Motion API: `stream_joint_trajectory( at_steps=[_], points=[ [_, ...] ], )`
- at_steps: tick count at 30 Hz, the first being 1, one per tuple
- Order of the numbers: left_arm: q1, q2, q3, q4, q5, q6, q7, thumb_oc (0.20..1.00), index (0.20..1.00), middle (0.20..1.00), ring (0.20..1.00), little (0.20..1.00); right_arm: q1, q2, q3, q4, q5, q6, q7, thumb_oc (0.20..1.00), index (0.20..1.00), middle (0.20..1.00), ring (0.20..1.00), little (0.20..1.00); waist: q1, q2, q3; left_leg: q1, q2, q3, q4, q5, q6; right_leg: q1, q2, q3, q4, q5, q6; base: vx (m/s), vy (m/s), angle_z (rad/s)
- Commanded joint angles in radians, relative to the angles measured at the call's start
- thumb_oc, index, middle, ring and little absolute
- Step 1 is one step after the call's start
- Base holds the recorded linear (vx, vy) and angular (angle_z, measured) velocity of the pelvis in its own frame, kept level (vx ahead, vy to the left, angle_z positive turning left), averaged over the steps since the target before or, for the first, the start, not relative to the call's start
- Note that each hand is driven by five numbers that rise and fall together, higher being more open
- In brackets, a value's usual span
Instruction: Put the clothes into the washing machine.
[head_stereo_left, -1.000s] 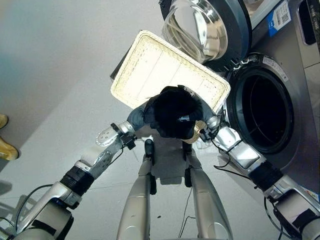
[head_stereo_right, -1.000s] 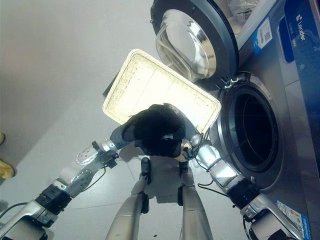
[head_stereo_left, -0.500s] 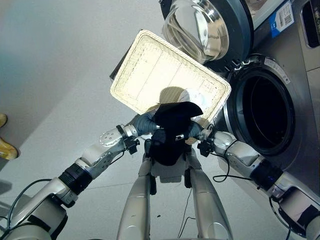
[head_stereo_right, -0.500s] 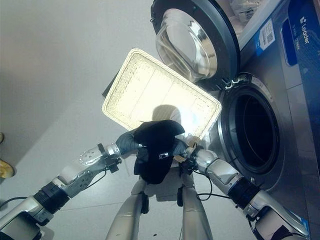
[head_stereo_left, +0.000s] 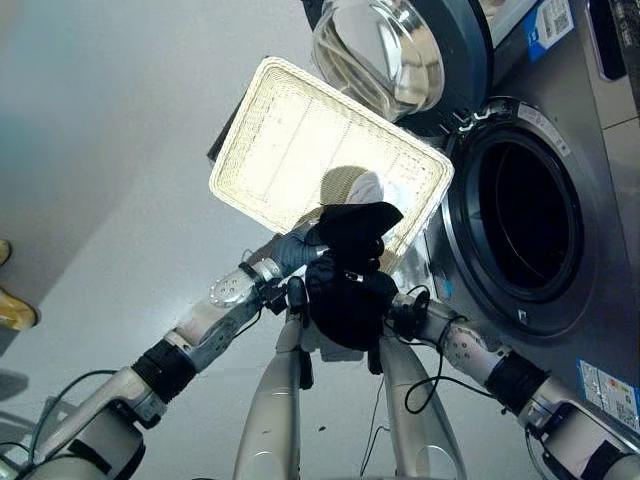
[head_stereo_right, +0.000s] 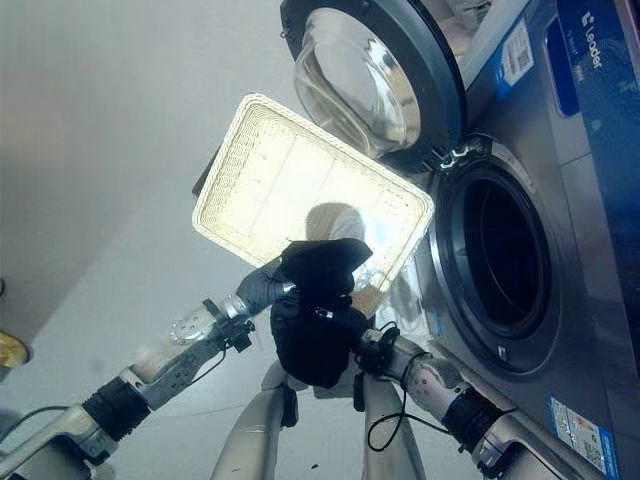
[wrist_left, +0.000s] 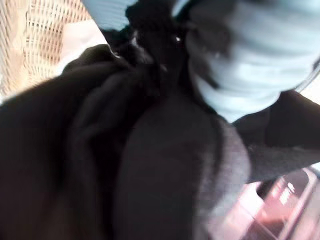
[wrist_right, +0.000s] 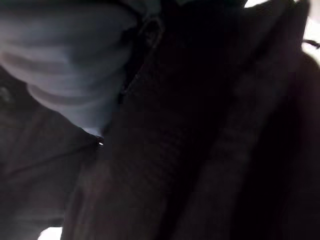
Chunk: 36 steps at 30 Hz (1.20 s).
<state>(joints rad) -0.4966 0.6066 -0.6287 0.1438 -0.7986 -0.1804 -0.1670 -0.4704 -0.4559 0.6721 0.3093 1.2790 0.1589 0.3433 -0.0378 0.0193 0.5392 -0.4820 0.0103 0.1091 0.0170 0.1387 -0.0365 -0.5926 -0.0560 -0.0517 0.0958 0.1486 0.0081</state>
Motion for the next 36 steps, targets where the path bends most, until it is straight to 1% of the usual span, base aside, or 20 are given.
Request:
stream_joint_trajectory(
  at_steps=[1,4,6,9,11,13,15,16,17,18,19,24,25,27,29,32,33,34,35,36],
  points=[
    [-0.007,-0.056,0.065,-0.01,0.173,-0.107,0.205,1.0,1.0,1.0,1.0,1.0,0.049,0.081,-0.01,-0.073,0.177,-0.03,0.062,0.2,0.2,0.2,0.2,0.2,-0.019,0.049,-0.019,-0.051,-0.075,0.015,0.043,-0.036,0.001,0.011,0.016,-0.067,0.007,-0.057,0.047,0.01,-0.025,-0.05],
    [0.008,-0.049,0.085,0.017,0.3,-0.108,0.352,1.0,1.0,1.0,1.0,1.0,0.078,0.094,-0.051,-0.041,0.2,-0.09,0.063,0.2,0.2,0.2,0.2,0.2,-0.021,0.052,-0.019,-0.049,-0.072,0.019,0.042,-0.037,0.0,0.013,0.015,-0.066,0.008,-0.06,0.048,0.02,-0.04,-0.02],
    [0.022,-0.038,0.108,0.052,0.39,-0.066,0.523,1.0,1.0,1.0,1.0,1.0,0.1,0.099,-0.096,-0.014,0.226,-0.147,0.044,0.2,0.2,0.2,0.2,0.2,-0.022,0.055,-0.019,-0.048,-0.07,0.021,0.044,-0.037,-0.003,0.015,0.015,-0.066,0.012,-0.065,0.048,0.03,-0.057,0.0],
    [0.028,-0.017,0.148,0.123,0.452,0.003,0.658,1.0,1.0,1.0,1.0,1.0,0.104,0.087,-0.167,0.039,0.273,-0.22,0.027,0.2,0.2,0.2,0.2,0.2,-0.022,0.06,-0.019,-0.044,-0.067,0.024,0.045,-0.04,-0.006,0.017,0.013,-0.069,0.017,-0.073,0.05,0.02,-0.056,0.0],
    [0.03,-0.013,0.155,0.132,0.459,0.023,0.68,1.0,1.0,1.0,1.0,1.0,0.105,0.083,-0.18,0.045,0.282,-0.23,0.022,0.2,0.2,0.2,0.2,0.2,-0.022,0.061,-0.019,-0.045,-0.067,0.025,0.047,-0.041,-0.007,0.017,0.012,-0.07,0.018,-0.074,0.051,0.01,-0.029,0.0],
    [0.053,-0.002,0.204,0.204,0.423,0.058,0.7,1.0,1.0,1.0,1.0,1.0,0.104,0.061,-0.282,0.092,0.358,-0.289,0.001,0.2,0.2,0.2,0.2,0.2,-0.023,0.064,-0.019,-0.043,-0.064,0.027,0.054,-0.047,-0.012,0.015,0.01,-0.073,0.028,-0.079,0.054,0.04,-0.09,0.01],
    [0.064,-0.003,0.219,0.235,0.406,0.055,0.698,1.0,1.0,1.0,1.0,1.0,0.1,0.055,-0.326,0.112,0.391,-0.314,-0.015,0.2,0.2,0.2,0.2,0.2,-0.023,0.066,-0.019,-0.042,-0.062,0.028,0.057,-0.05,-0.014,0.015,0.01,-0.074,0.031,-0.08,0.056,0.04,-0.056,0.0],
    [0.086,-0.016,0.251,0.301,0.347,0.052,0.67,1.0,1.0,1.0,1.0,1.0,0.09,0.042,-0.412,0.158,0.435,-0.365,-0.047,0.2,0.2,0.2,0.2,0.2,-0.025,0.066,-0.019,-0.043,-0.06,0.028,0.062,-0.055,-0.016,0.012,0.01,-0.075,0.038,-0.082,0.059,0.04,-0.049,-0.01],
    [0.089,-0.02,0.255,0.313,0.337,0.05,0.666,1.0,1.0,1.0,1.0,1.0,0.085,0.039,-0.427,0.166,0.438,-0.38,-0.061,0.2,0.2,0.2,0.2,0.2,-0.025,0.066,-0.019,-0.043,-0.059,0.028,0.063,-0.056,-0.016,0.011,0.01,-0.076,0.039,-0.082,0.06,0.06,-0.067,-0.01],
    [0.101,-0.039,0.277,0.37,0.319,0.041,0.641,1.0,1.0,1.0,1.0,1.0,0.054,0.03,-0.497,0.199,0.459,-0.433,-0.137,0.2,0.2,0.2,0.2,0.2,-0.026,0.066,-0.019,-0.045,-0.058,0.029,0.069,-0.061,-0.018,0.008,0.011,-0.076,0.043,-0.083,0.061,0.03,-0.032,-0.01],
    [0.101,-0.039,0.277,0.37,0.319,0.041,0.641,1.0,1.0,1.0,1.0,1.0,0.054,0.03,-0.497,0.199,0.459,-0.433,-0.137,0.2,0.2,0.2,0.2,0.2,-0.026,0.066,-0.019,-0.045,-0.058,0.029,0.069,-0.061,-0.018,0.008,0.011,-0.076,0.043,-0.083,0.061,0.05,-0.048,-0.01],
    [0.11,-0.05,0.318,0.502,0.261,0.009,0.567,1.0,1.0,1.0,1.0,1.0,-0.141,-0.109,-0.735,0.402,0.466,-0.579,-0.4,0.2,0.2,0.2,0.2,0.2,-0.013,0.07,-0.019,-0.063,-0.05,0.024,0.112,-0.088,-0.022,-0.007,0.014,-0.083,0.077,-0.101,0.057,0.06,-0.044,-0.03],
    [0.109,-0.051,0.318,0.503,0.261,0.008,0.567,1.0,1.0,1.0,1.0,1.0,-0.142,-0.109,-0.735,0.403,0.465,-0.579,-0.401,0.2,0.2,0.2,0.2,0.2,-0.013,0.071,-0.019,-0.064,-0.05,0.024,0.112,-0.088,-0.022,-0.008,0.014,-0.083,0.078,-0.101,0.057,0.05,-0.039,-0.06],
    [0.118,-0.043,0.308,0.518,0.259,-0.008,0.555,1.0,1.0,1.0,1.0,1.0,-0.231,-0.195,-0.798,0.504,0.459,-0.705,-0.53,0.2,0.2,0.2,0.2,0.2,-0.003,0.076,-0.019,-0.075,-0.05,0.016,0.126,-0.096,-0.021,-0.014,0.016,-0.086,0.091,-0.11,0.053,0.05,-0.038,-0.04],
    [0.135,-0.025,0.286,0.509,0.245,-0.026,0.56,1.0,1.0,1.0,1.0,1.0,-0.312,-0.321,-0.864,0.589,0.425,-0.871,-0.724,0.2,0.2,0.2,0.2,0.2,0.007,0.079,-0.019,-0.09,-0.051,0.003,0.14,-0.104,-0.018,-0.024,0.018,-0.092,0.106,-0.116,0.049,0.06,-0.048,-0.01],
    [0.139,-0.02,0.282,0.503,0.243,-0.029,0.561,1.0,1.0,1.0,1.0,1.0,-0.321,-0.339,-0.874,0.597,0.416,-0.892,-0.746,0.2,0.2,0.2,0.2,0.2,0.008,0.078,-0.019,-0.092,-0.051,0.001,0.142,-0.105,-0.017,-0.026,0.018,-0.093,0.107,-0.117,0.049,0.02,-0.025,0.02],
    [0.147,-0.003,0.274,0.487,0.237,-0.028,0.56,1.0,1.0,1.0,1.0,1.0,-0.337,-0.39,-0.887,0.607,0.368,-0.985,-0.848,0.2,0.2,0.2,0.2,0.2,0.011,0.077,-0.019,-0.098,-0.052,-0.003,0.147,-0.107,-0.016,-0.029,0.017,-0.097,0.11,-0.117,0.048,0.04,-0.078,0.07],
    [0.163,0.032,0.261,0.449,0.213,-0.016,0.56,1.0,1.0,1.0,1.0,1.0,-0.373,-0.495,-0.911,0.625,0.288,-1.172,-1.058,0.2,0.2,0.2,0.2,0.2,0.013,0.072,-0.019,-0.109,-0.053,-0.01,0.158,-0.112,-0.012,-0.037,0.019,-0.1,0.118,-0.118,0.047,0.05,-0.101,0.08],
    [0.167,0.043,0.259,0.442,0.207,-0.011,0.556,1.0,1.0,1.0,1.0,1.0,-0.383,-0.524,-0.918,0.631,0.255,-1.243,-1.134,0.2,0.2,0.2,0.2,0.2,0.013,0.072,-0.019,-0.111,-0.054,-0.013,0.161,-0.114,-0.012,-0.038,0.021,-0.1,0.12,-0.12,0.046,0.04,-0.117,0.11],
    [0.167,0.067,0.252,0.426,0.195,0.004,0.553,1.0,1.0,1.0,1.0,1.0,-0.394,-0.588,-0.944,0.667,0.21,-1.313,-1.249,0.432,0.432,0.432,0.432,0.432,0.01,0.068,-0.019,-0.123,-0.054,-0.016,0.167,-0.107,-0.012,-0.048,0.022,-0.101,0.125,-0.114,0.044,0.03,-0.084,0.12]
  ],
)
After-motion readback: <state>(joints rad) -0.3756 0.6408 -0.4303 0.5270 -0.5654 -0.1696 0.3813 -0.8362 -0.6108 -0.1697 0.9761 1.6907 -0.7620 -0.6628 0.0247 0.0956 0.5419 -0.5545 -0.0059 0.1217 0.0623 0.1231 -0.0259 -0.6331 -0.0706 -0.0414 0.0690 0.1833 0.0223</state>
